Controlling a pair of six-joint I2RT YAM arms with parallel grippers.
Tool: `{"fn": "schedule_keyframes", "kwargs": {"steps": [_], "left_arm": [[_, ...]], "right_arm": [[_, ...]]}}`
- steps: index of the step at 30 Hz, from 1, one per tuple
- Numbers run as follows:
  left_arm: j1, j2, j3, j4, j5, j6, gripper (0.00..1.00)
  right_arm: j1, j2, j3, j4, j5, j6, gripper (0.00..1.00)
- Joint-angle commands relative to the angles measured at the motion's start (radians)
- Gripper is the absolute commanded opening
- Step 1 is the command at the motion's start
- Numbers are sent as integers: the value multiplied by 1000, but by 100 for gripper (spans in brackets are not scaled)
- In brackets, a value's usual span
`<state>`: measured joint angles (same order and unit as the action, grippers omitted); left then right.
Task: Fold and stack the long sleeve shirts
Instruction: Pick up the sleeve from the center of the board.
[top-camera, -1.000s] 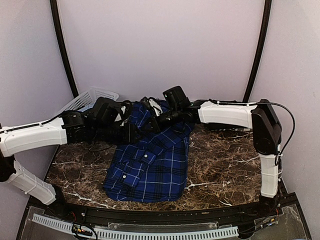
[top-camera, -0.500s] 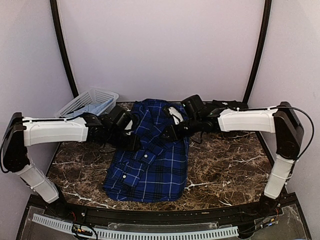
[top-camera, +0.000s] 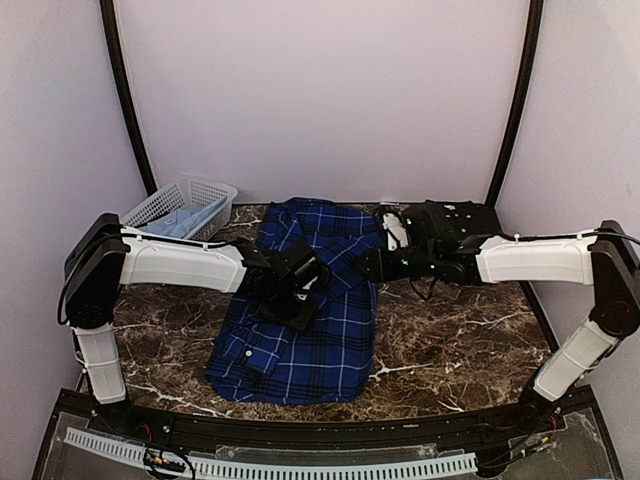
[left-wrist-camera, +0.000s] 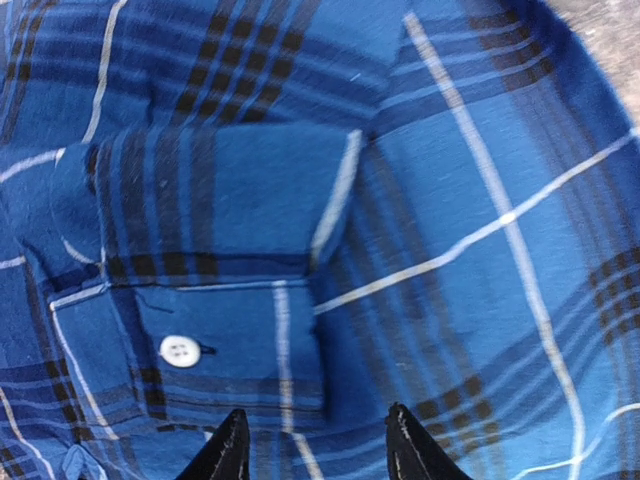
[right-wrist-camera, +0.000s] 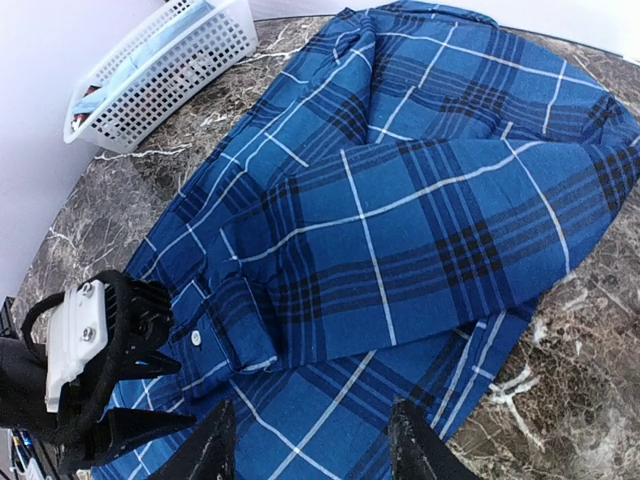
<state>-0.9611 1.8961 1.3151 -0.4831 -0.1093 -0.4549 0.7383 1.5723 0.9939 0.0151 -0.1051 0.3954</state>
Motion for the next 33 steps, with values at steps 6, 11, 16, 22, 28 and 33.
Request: {"fn": "schedule_keyframes", "kwargs": {"steps": [6, 11, 16, 22, 28, 33], "left_arm": [[1, 55, 58, -78, -48, 37, 45], [-5, 75, 70, -78, -47, 41, 44], [-6, 88, 78, -85, -80, 33, 35], [-6, 96, 103, -96, -93, 29, 12], [-5, 88, 142, -135, -108, 22, 0], [-6, 66, 193, -158, -108, 22, 0]], "right_arm": [[15, -26, -86, -25, 29, 116, 49], [36, -25, -132, -63, 36, 150, 50], [67, -10, -154, -73, 19, 162, 51], [95, 17, -158, -103, 4, 181, 51], [98, 20, -163, -165, 61, 195, 55], [101, 51, -164, -160, 19, 203, 55]]}}
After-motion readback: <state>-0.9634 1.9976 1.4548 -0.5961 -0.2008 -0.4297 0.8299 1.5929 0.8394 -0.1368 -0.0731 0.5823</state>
